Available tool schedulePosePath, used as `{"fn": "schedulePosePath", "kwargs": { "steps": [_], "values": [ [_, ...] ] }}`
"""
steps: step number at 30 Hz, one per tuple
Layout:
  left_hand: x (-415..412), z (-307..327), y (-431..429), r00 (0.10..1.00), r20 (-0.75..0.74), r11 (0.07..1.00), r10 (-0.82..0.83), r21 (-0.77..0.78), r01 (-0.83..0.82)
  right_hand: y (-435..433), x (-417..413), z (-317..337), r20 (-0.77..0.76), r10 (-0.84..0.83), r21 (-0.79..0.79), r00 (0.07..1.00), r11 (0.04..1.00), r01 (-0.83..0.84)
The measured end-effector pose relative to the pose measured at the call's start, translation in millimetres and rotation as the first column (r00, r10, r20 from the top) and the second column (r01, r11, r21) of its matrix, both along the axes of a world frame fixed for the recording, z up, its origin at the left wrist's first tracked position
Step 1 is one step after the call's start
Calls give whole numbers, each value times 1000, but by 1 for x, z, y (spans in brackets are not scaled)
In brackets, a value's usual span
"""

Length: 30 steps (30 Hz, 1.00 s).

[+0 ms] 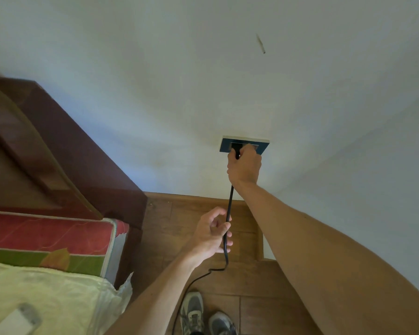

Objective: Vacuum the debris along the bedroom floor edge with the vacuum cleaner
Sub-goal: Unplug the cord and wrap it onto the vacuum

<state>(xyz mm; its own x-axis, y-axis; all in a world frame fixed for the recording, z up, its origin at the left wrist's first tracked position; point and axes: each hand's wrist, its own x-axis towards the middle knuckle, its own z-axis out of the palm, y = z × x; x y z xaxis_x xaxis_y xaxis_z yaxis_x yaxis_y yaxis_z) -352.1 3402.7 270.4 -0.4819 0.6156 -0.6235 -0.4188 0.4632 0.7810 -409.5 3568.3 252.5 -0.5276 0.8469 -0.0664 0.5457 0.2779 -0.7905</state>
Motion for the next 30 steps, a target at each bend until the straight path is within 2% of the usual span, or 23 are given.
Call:
{"fn": "schedulePosePath", "kwargs": {
  "steps": [14, 22, 24, 26, 27, 30],
  "values": [
    [3, 1, -5, 999, -10, 999, 36, 10, -36, 3, 1, -1, 31, 51, 14, 998, 999, -51],
    [-2, -1, -7, 1000, -17, 1000, -17, 25, 17, 1, 2, 5, 79, 75, 12, 994, 997, -77],
    [6, -4, -15, 987, 48, 989, -151, -3, 151, -14, 22, -6, 108, 115, -20, 987, 993, -114],
    [28, -11, -33, 954, 199, 969, -224, -61, 240, -39, 61, -23, 192, 168, -95, 967, 984, -152],
    [39, -16, -44, 947, 239, 966, -215, -90, 242, -50, 75, -30, 205, 191, -138, 960, 977, -165],
    [53, -31, -66, 967, 196, 979, -162, -93, 183, -61, 84, -42, 170, 169, -197, 971, 971, -134]
  ]
}}
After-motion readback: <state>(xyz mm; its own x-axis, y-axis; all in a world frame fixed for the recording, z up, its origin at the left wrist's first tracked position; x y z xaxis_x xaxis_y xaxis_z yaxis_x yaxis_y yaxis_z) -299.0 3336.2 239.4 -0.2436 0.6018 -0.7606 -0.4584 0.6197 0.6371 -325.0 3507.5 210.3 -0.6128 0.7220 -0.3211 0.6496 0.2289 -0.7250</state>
